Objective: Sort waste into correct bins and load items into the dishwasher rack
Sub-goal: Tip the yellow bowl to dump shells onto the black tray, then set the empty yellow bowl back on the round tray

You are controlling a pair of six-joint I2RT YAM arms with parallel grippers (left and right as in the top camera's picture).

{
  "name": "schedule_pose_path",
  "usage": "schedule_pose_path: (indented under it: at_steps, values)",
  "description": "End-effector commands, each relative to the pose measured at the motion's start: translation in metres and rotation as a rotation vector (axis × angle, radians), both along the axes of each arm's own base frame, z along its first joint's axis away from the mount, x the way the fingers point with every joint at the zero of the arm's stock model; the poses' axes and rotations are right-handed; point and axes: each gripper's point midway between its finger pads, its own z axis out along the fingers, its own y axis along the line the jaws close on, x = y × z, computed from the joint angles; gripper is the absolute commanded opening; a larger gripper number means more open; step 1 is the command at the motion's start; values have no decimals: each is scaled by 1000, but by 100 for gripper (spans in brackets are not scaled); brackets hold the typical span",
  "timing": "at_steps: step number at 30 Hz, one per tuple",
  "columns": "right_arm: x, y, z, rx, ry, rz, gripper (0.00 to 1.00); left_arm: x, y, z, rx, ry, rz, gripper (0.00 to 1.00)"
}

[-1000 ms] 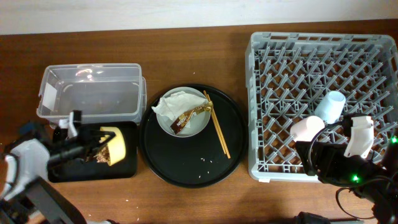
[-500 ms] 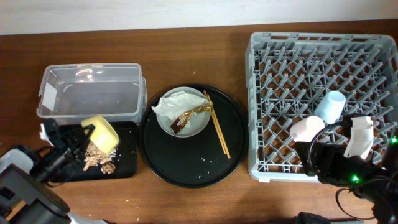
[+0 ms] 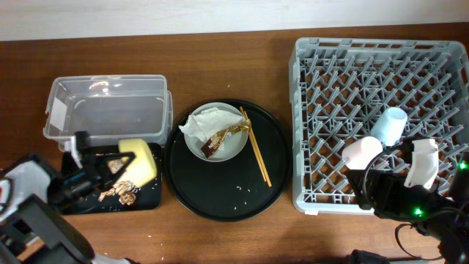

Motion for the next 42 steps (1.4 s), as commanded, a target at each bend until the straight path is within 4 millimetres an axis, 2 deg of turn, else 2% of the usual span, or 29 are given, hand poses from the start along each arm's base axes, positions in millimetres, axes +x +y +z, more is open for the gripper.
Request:
schedule_pose_path:
  at_steps: [1,4,5,7,9,10,11,12,13,16,17,19,20,21,22,23,25,26,28,29,30,32,34,35,36,38,40,41,42]
  values:
    - [-1,1,1,3,2,2,74,-11,-47,17,46,-13,-173,0]
    - [-2,2,1,4,6,2,74,-22,-100,17,53,15,-359,0]
    - [-2,2,0,5,8,2,74,-26,-126,12,56,52,-449,0]
    - [-2,2,0,5,9,2,74,-30,-158,-10,135,185,-544,0]
    - [-2,2,0,5,9,2,74,-25,-180,-32,264,271,-564,0]
    - [-2,2,0,5,9,2,74,-19,-191,-60,475,322,-528,0]
    - [-2,2,0,5,9,2,74,-18,-197,-79,629,325,-503,0]
    - [-2,2,0,5,9,2,74,-18,-194,-99,814,338,-451,0]
    - [-2,2,0,5,9,2,74,-19,-190,-110,944,340,-408,0]
    - [-2,2,0,5,8,2,74,-27,-198,-126,1281,235,-298,0]
    - [-2,2,0,5,8,2,75,-30,-202,-127,1383,176,-241,0]
    - [-2,2,0,4,8,2,75,-35,-212,-128,1432,114,-235,2]
    - [-2,2,0,4,8,2,75,-38,-223,-128,1424,80,-253,21]
    - [-2,2,0,4,8,2,75,-38,-230,-124,1410,59,-255,34]
    - [-2,2,0,4,8,2,75,-37,-234,-119,1404,52,-264,39]
    - [-2,2,0,4,8,2,75,-33,-237,-108,1403,32,-274,53]
    - [-2,1,0,2,9,0,75,-9,-245,-71,1387,-44,-267,75]
    - [-2,1,0,2,9,0,75,5,-244,-61,1379,-69,-242,77]
    - [-2,1,0,2,9,0,75,48,-227,-50,1365,-117,-151,81]
    - [-2,1,0,2,9,0,75,75,-221,-53,1352,-163,-144,81]
    - [-2,1,0,2,9,0,75,89,-225,-59,1333,-207,-178,80]
    - [-2,1,0,2,9,0,75,116,-225,-95,1327,-208,-210,76]
    - [-2,1,0,2,10,0,75,126,-219,-127,1344,-165,-226,63]
    - [-2,1,0,2,9,0,75,124,-229,-147,1309,-171,-303,59]
    - [-2,1,0,2,9,0,75,123,-232,-155,1300,-168,-324,54]
    - [-2,1,0,2,9,0,75,122,-232,-159,1303,-159,-331,37]
    - [-2,1,0,2,9,0,75,123,-233,-155,1303,-158,-333,8]
    - [-2,1,0,2,9,0,75,123,-233,-146,1305,-146,-337,0]
    - [-2,1,0,2,9,0,75,122,-233,-131,1311,-128,-352,0]
